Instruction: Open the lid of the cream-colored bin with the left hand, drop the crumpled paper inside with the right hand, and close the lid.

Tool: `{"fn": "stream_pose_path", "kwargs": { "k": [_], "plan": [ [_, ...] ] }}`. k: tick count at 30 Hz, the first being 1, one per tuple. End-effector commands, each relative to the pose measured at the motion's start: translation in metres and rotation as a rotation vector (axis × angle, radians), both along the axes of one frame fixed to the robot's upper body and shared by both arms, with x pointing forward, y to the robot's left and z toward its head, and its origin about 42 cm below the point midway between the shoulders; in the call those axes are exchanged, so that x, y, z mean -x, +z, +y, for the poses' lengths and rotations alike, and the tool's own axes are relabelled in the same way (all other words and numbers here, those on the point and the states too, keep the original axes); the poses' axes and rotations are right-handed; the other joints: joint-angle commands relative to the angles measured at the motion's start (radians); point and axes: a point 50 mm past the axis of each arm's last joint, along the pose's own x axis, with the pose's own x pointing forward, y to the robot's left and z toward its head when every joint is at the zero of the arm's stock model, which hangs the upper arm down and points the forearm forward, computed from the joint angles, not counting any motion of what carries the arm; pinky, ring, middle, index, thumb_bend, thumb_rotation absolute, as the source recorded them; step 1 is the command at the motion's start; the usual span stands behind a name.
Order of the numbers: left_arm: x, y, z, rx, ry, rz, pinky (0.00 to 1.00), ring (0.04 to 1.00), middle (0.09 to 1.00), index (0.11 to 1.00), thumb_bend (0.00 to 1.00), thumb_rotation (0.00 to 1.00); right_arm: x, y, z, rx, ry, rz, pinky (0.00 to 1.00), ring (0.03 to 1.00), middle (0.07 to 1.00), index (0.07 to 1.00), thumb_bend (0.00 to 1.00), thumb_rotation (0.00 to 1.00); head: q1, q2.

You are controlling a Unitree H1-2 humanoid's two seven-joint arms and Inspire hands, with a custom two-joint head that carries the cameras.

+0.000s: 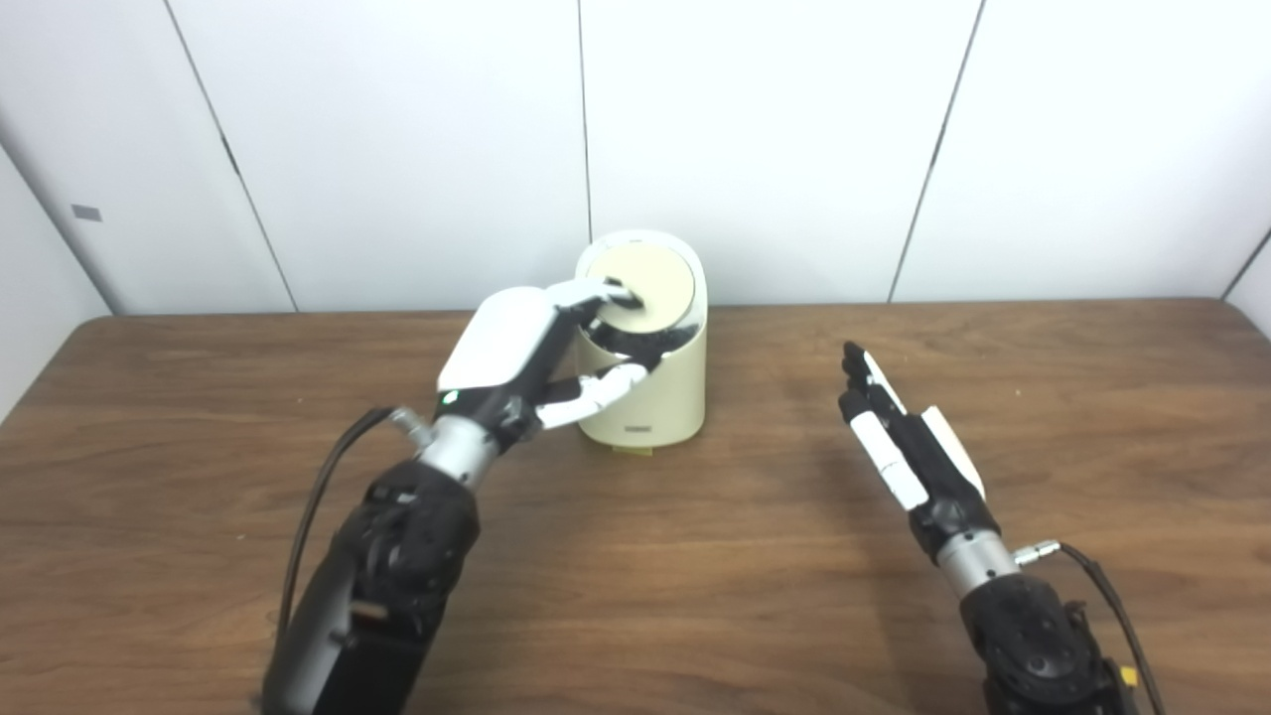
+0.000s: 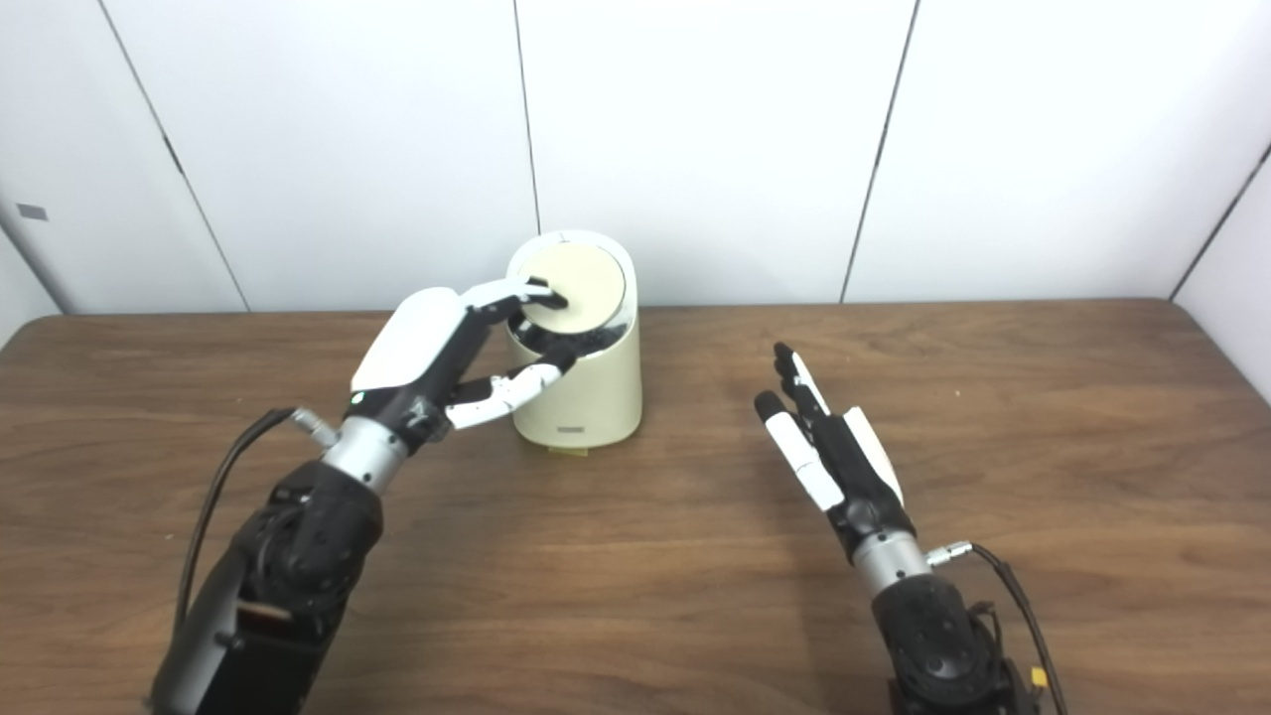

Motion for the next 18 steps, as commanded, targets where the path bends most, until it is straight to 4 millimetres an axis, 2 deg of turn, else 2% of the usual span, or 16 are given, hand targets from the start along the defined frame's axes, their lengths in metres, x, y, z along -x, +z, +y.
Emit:
{"fn": "stream_pose_path", "kwargs": {
  "k": [1,4,7,9,14,18],
  "plan": [
    [0.005,0.02,0.007,0.115,0.002,-0.017,0.93,0.965,0.985,0.991,0.44,0.78,-0.009,0.021,0.001,-0.028,0.017,-0.072,0.89,0.99,1.0,1.0,0.64,1.0,0.0,0.003],
    [0.029,0.012,0.025,0.27,0.041,0.035,0.98,0.994,0.998,0.999,0.48,0.85,-0.008,0.021,0.001,-0.052,0.02,-0.064,0.89,0.998,1.0,1.0,0.64,1.0,0.002,0.003],
    [0.049,-0.011,0.045,0.346,0.117,0.034,0.98,0.995,1.0,1.0,0.52,0.87,-0.007,0.02,0.001,-0.077,0.003,-0.058,0.9,1.0,1.0,1.0,0.6,1.0,0.005,0.004],
    [0.059,-0.028,0.057,0.411,0.158,0.051,0.99,0.998,1.0,1.0,0.51,0.85,-0.004,0.021,0.003,-0.114,-0.003,-0.047,0.91,1.0,1.0,1.0,0.58,1.0,0.01,0.005],
    [0.076,-0.057,0.072,0.535,0.202,0.077,1.0,1.0,1.0,1.0,0.51,0.86,0.002,0.024,0.007,-0.175,-0.018,-0.033,0.92,1.0,1.0,1.0,0.59,0.99,0.011,0.006],
    [0.088,-0.078,0.076,0.586,0.227,0.125,1.0,1.0,1.0,1.0,0.47,0.87,0.008,0.028,0.011,-0.213,-0.023,-0.026,0.93,1.0,1.0,1.0,0.58,1.0,0.006,0.013]
  ]
}}
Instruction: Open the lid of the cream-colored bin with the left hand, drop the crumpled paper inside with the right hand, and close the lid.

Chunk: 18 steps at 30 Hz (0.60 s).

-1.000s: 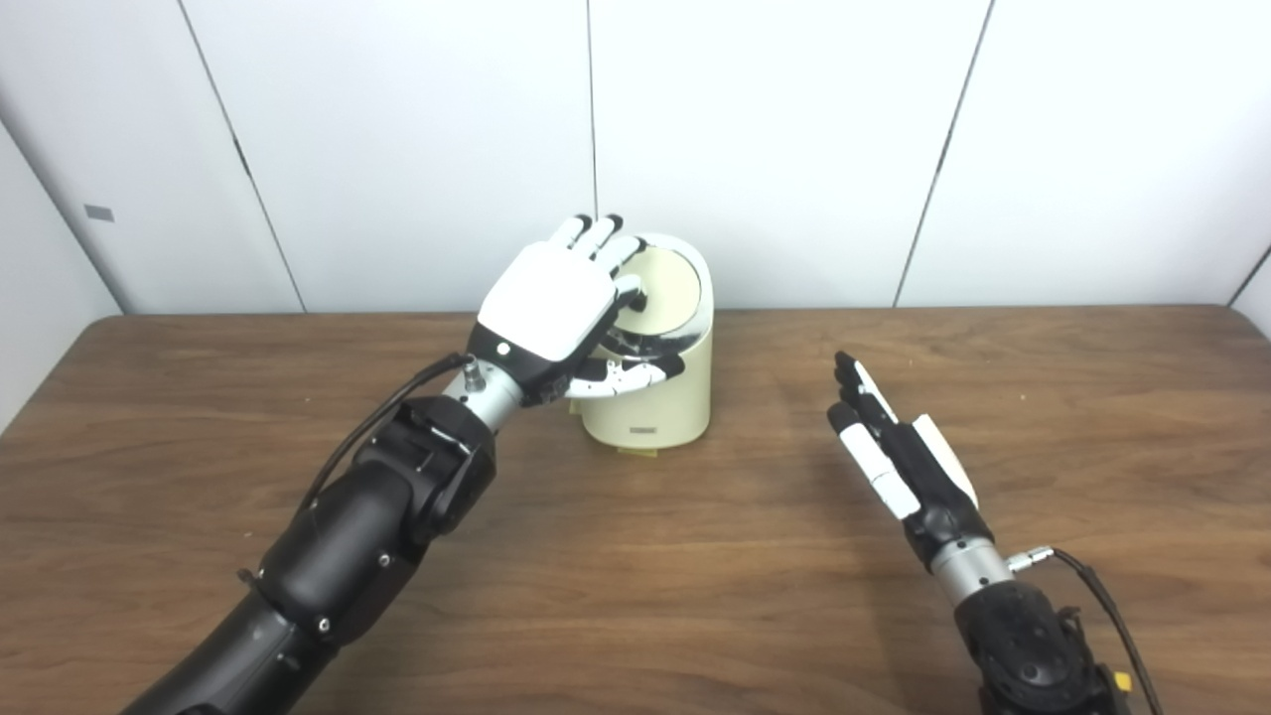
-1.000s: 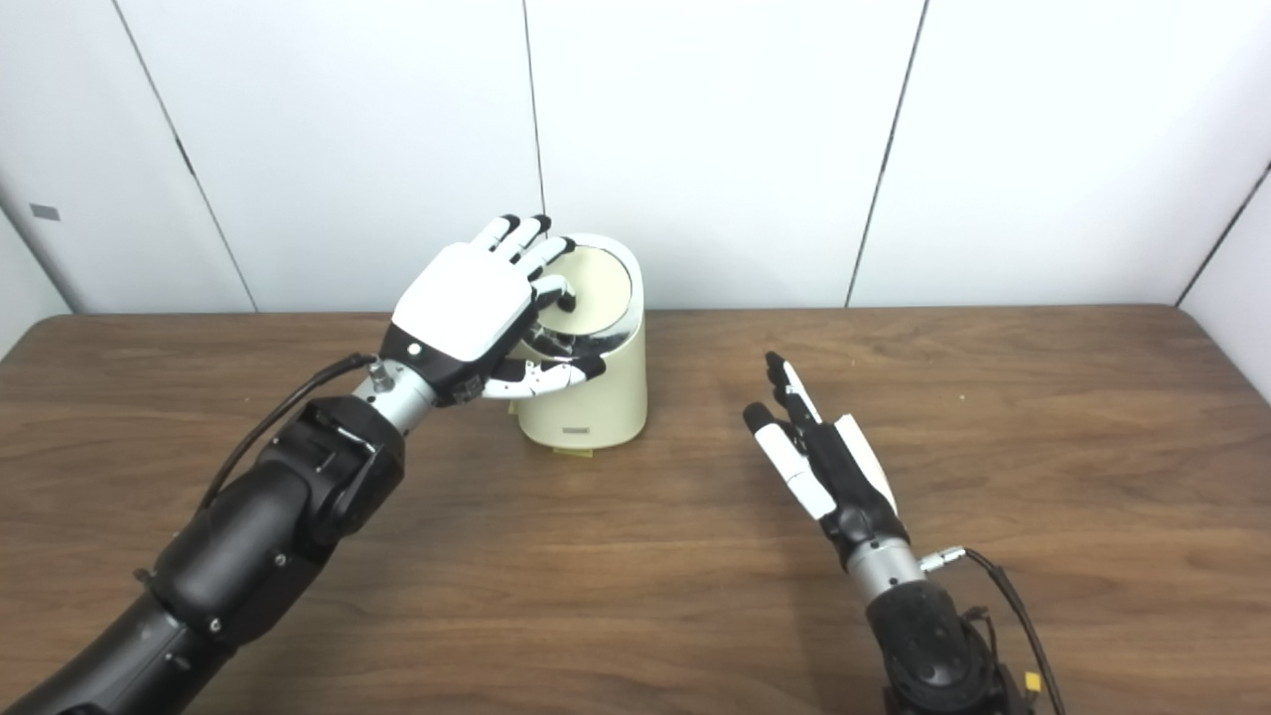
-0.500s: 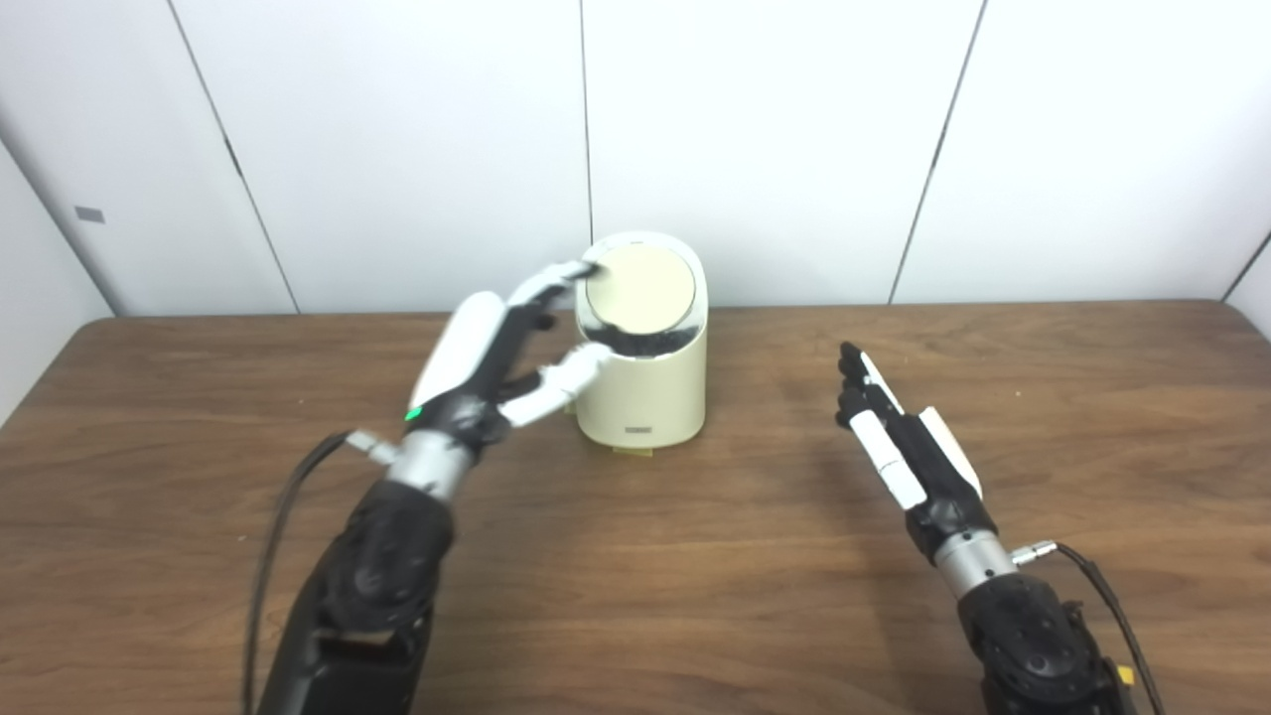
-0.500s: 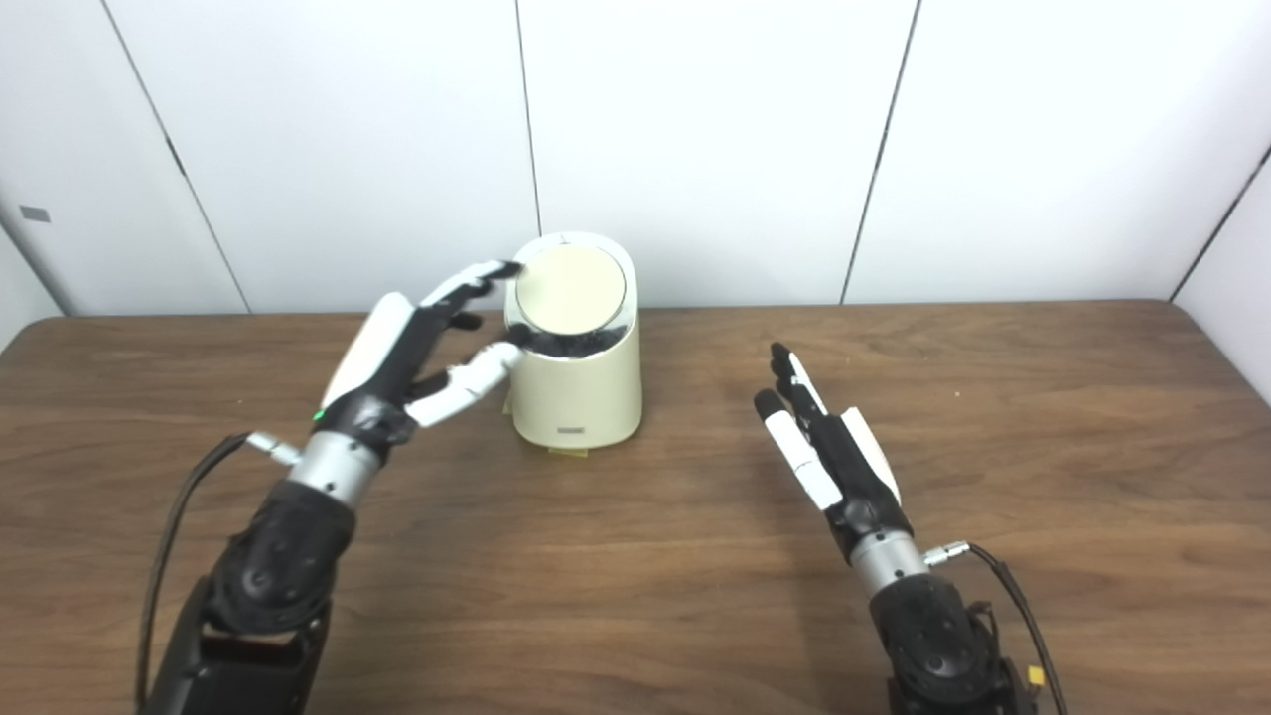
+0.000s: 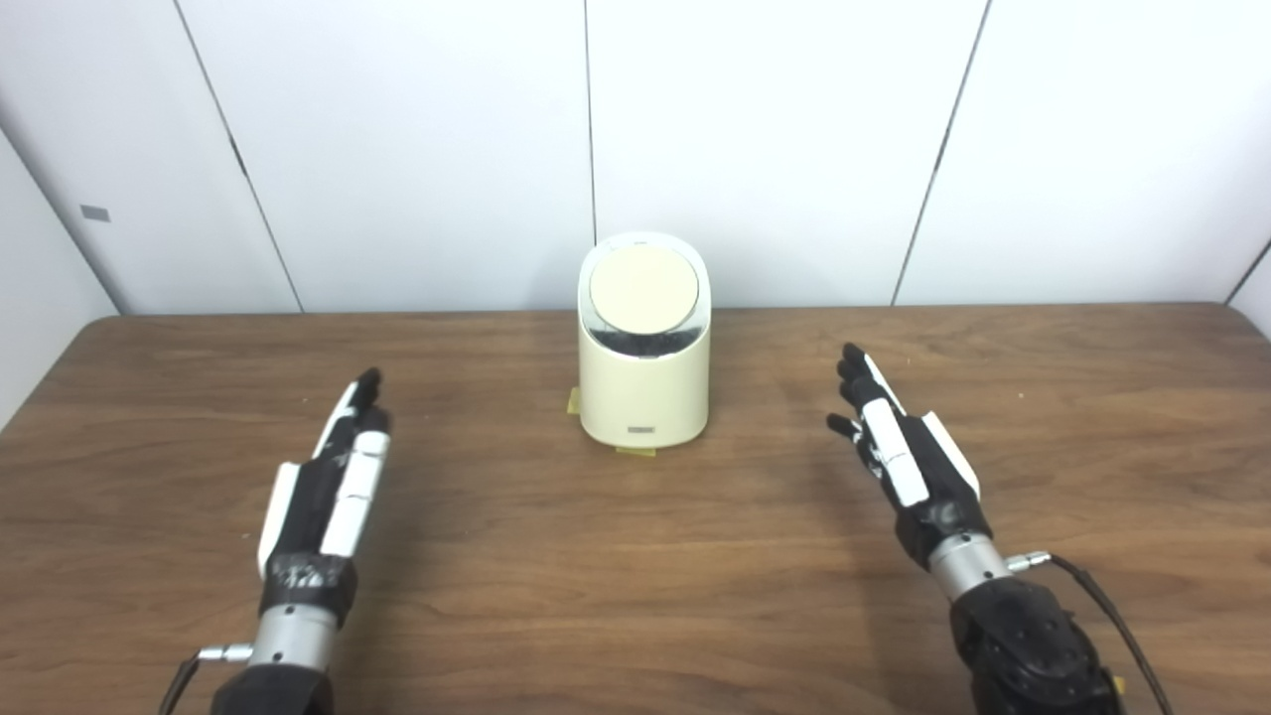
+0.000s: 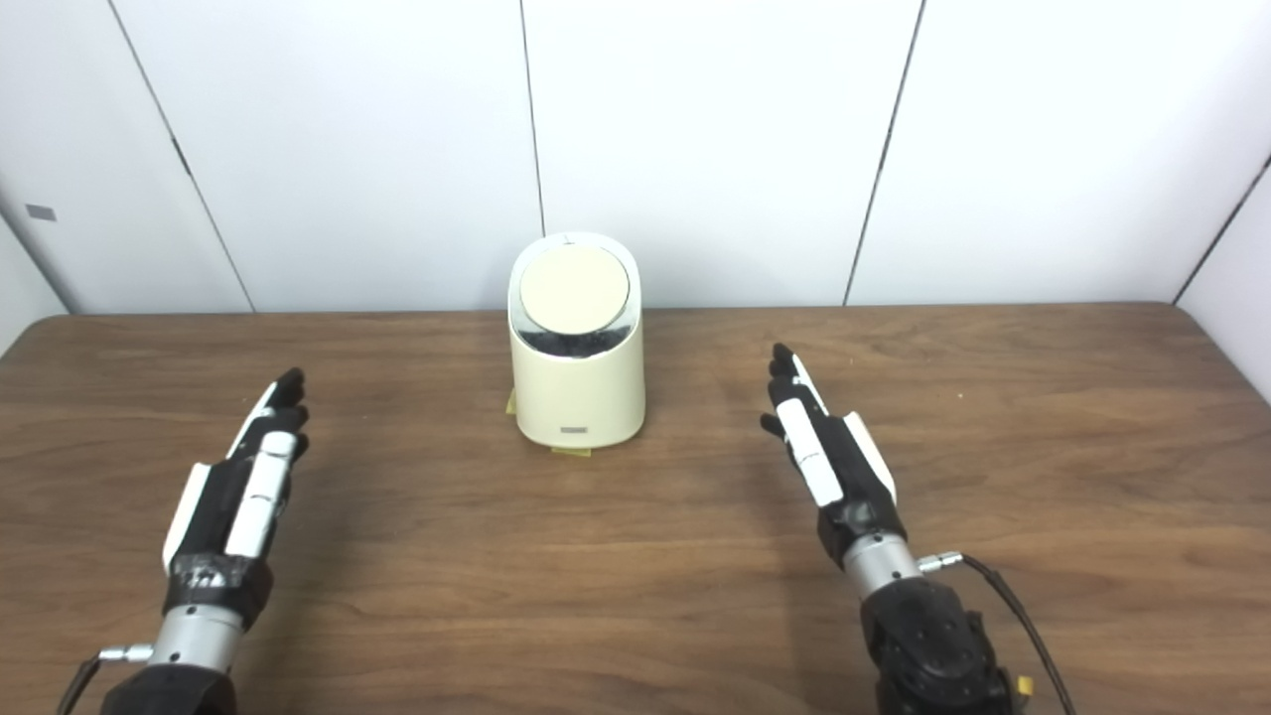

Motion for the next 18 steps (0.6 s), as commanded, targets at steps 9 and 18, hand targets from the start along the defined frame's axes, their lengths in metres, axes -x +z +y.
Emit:
{"fn": "stream_pose_path", "kwargs": {
  "k": [9,18],
  "plan": [
    [0.006,-0.022,-0.001,0.107,-0.01,0.029,1.0,1.0,1.0,1.0,0.4,0.97,0.01,0.01,0.006,-0.045,-0.058,-0.056,0.95,0.994,0.993,0.996,0.55,1.0,-0.005,0.011],
    [0.005,-0.028,-0.002,0.162,-0.031,0.044,1.0,1.0,1.0,1.0,0.41,0.96,0.016,-0.002,0.001,0.021,-0.097,-0.068,1.0,1.0,1.0,1.0,0.55,1.0,0.006,0.018]
  ]
}}
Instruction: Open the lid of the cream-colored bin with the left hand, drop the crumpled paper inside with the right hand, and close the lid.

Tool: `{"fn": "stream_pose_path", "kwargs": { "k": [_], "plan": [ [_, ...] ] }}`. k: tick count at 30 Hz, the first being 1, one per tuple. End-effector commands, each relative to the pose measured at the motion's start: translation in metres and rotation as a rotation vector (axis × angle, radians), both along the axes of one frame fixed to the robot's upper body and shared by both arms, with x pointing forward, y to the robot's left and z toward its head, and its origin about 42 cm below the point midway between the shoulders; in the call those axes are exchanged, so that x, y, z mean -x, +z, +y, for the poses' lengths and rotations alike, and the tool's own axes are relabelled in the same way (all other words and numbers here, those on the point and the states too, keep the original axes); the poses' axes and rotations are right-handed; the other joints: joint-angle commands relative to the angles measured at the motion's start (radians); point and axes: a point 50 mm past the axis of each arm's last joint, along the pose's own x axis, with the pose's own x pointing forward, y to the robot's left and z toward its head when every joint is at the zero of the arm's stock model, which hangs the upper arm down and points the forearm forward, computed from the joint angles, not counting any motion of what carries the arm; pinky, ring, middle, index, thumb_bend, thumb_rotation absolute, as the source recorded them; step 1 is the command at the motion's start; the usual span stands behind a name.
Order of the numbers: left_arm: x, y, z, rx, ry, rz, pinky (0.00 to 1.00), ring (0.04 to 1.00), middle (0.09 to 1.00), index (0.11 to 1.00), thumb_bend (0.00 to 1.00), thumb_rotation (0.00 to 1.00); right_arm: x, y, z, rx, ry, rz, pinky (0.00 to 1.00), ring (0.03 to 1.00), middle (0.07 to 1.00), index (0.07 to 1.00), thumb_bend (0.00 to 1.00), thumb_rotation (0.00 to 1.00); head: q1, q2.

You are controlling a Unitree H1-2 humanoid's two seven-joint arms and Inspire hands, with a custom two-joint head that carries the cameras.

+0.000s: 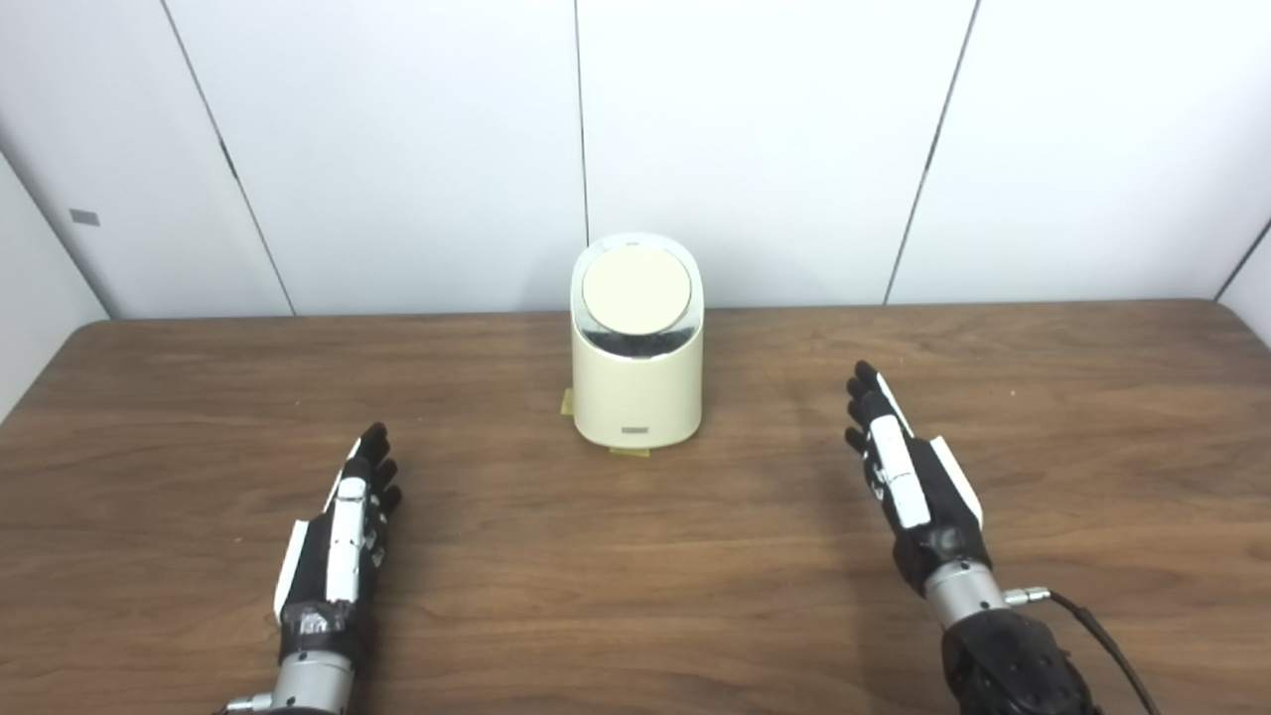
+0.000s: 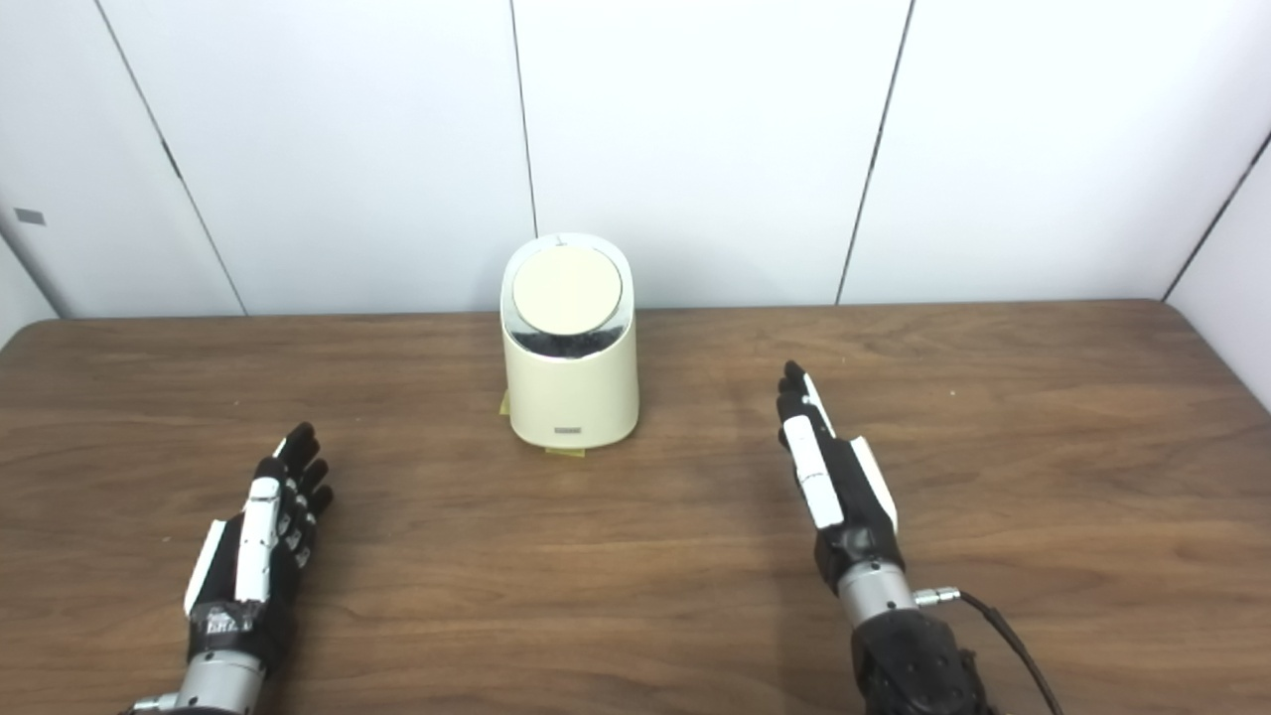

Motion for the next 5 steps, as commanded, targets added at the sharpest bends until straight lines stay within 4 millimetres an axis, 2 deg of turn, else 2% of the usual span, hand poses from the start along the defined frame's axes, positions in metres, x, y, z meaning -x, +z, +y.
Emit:
{"fn": "stream_pose_path", "kwargs": {
  "k": [1,5],
  "plan": [
    [-0.002,0.0064,-0.0016,0.01,-0.008,-0.038,1.0,1.0,1.0,1.0,0.41,0.96,-0.0021,0.0099,-0.0001,0.01,-0.01,-0.082,1.0,1.0,1.0,1.0,0.57,1.0,0.0,0.002],
    [-0.0001,0.0073,-0.0012,0.016,-0.004,-0.045,1.0,1.0,1.0,1.0,0.4,0.96,0.0001,0.0049,-0.0026,0.004,-0.023,-0.091,1.0,1.0,1.0,1.0,0.57,1.0,0.004,0.004]
  ]
}}
